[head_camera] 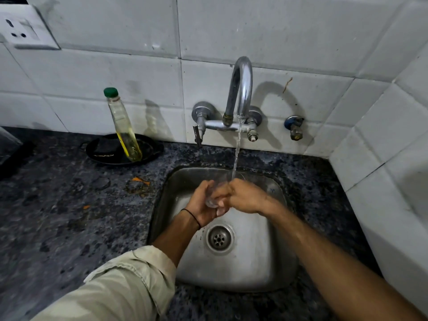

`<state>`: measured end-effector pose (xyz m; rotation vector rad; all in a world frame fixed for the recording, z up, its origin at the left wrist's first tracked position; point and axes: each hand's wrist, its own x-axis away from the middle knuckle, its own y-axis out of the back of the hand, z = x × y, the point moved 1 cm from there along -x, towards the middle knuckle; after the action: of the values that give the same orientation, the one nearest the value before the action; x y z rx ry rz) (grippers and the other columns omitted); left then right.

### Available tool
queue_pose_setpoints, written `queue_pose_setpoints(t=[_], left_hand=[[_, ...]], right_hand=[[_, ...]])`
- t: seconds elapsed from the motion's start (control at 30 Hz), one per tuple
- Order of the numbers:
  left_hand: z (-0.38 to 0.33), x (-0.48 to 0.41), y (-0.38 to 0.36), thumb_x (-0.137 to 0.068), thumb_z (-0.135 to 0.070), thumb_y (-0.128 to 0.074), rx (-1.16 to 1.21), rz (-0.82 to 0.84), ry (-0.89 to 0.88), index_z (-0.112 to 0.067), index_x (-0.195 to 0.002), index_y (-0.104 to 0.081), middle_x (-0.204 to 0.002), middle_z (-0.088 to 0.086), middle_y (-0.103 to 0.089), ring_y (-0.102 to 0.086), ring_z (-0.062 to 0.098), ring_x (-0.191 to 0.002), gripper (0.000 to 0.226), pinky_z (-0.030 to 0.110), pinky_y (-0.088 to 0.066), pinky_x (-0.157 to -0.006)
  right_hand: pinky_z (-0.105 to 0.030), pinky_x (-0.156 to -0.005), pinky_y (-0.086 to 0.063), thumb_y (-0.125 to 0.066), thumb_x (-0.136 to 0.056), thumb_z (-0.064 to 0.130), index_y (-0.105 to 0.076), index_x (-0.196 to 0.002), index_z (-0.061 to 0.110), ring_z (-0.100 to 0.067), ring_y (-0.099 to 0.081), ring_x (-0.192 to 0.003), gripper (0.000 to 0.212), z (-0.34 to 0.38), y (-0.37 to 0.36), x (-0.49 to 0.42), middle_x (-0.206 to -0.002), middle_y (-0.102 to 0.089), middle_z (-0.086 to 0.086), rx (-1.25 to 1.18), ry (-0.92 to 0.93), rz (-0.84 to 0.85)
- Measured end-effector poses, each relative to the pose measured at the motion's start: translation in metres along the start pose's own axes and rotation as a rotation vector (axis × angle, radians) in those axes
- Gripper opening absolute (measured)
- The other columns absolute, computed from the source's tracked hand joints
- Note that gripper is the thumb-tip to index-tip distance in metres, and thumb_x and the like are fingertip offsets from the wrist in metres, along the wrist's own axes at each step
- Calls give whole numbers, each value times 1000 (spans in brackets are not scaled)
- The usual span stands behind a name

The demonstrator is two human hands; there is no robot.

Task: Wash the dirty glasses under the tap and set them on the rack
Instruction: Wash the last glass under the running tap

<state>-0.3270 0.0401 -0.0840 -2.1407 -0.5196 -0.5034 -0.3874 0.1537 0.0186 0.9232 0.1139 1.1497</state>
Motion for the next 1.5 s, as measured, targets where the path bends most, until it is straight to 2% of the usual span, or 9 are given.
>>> queue_pose_setpoints(t=[0.1,0.27,0.37,0.5,0.63,0.83,1.07,1.3,1.5], left_hand=[[-1,4,0,-99,-39,-39,-31,0,86,-9,-94,-63,-73,9,-61,-58,17,-45,38,21,-44,-36],[7,0,-1,-102,-35,-30,5,-28,-102,-12,-93,-59,-76,8,-71,-65,16,-59,37,23,-49,-47],[8,0,3,-100,-45,-29,35,-56,-97,-15,-98,-64,-91,12,-71,-64,22,-71,46,30,-49,-62],[5,4,5,-93,-41,-35,-19,45,42,-7,-92,-61,-70,11,-59,-53,21,-53,42,24,-37,-44],[2,2,6,-98,-39,-32,-72,-15,105,-8,-88,-64,-65,8,-60,-53,17,-44,45,17,-36,-33],[13,1,3,-86,-35,-53,113,23,-140,-13,-93,-61,-82,8,-66,-65,19,-74,25,30,-50,-66],[-1,7,2,-96,-40,-34,-103,142,124,-9,-95,-62,-66,8,-57,-53,17,-51,42,20,-36,-37],[1,-2,-2,-92,-38,-42,-47,-89,-85,-14,-88,-63,-74,5,-67,-59,17,-63,33,26,-42,-58],[-1,3,4,-97,-35,-39,-53,-187,-139,-16,-84,-62,-71,3,-65,-56,16,-61,33,20,-40,-44]], right_hand=[[-35,-97,-46,-66,-87,18,-74,-106,27,-16,-66,-105,23,-1,1,0,-105,-74,4,467,89,-58],[-19,-73,-54,-65,-77,-8,-77,-107,13,-13,-71,-99,39,8,-7,3,-105,-77,0,-461,-55,-122],[-15,-67,-52,-65,-89,4,-75,-109,13,-6,-69,-86,24,10,-11,2,-100,-76,-3,-503,-108,-68],[-34,-89,-54,-60,-91,11,-76,-101,21,-14,-70,-97,22,1,-11,3,-103,-74,1,98,100,-75],[-42,-116,-20,-60,-90,9,-65,-120,33,-14,-48,-126,38,-12,-19,5,-129,-61,10,551,199,-113],[-34,-92,-54,-67,-85,-3,-74,-111,5,-25,-70,-104,28,5,-26,4,-108,-75,-13,-474,-58,-115],[-32,-96,-44,-63,-92,16,-73,-103,20,-12,-61,-101,15,3,-1,16,-103,-69,4,431,200,-70],[-44,-84,-59,-63,-84,0,-73,-98,10,-20,-72,-89,20,18,-17,9,-93,-76,-6,-225,-47,-277],[-37,-96,-48,-59,-90,14,-76,-99,26,-17,-64,-101,23,26,18,26,-104,-74,4,531,271,-294]])
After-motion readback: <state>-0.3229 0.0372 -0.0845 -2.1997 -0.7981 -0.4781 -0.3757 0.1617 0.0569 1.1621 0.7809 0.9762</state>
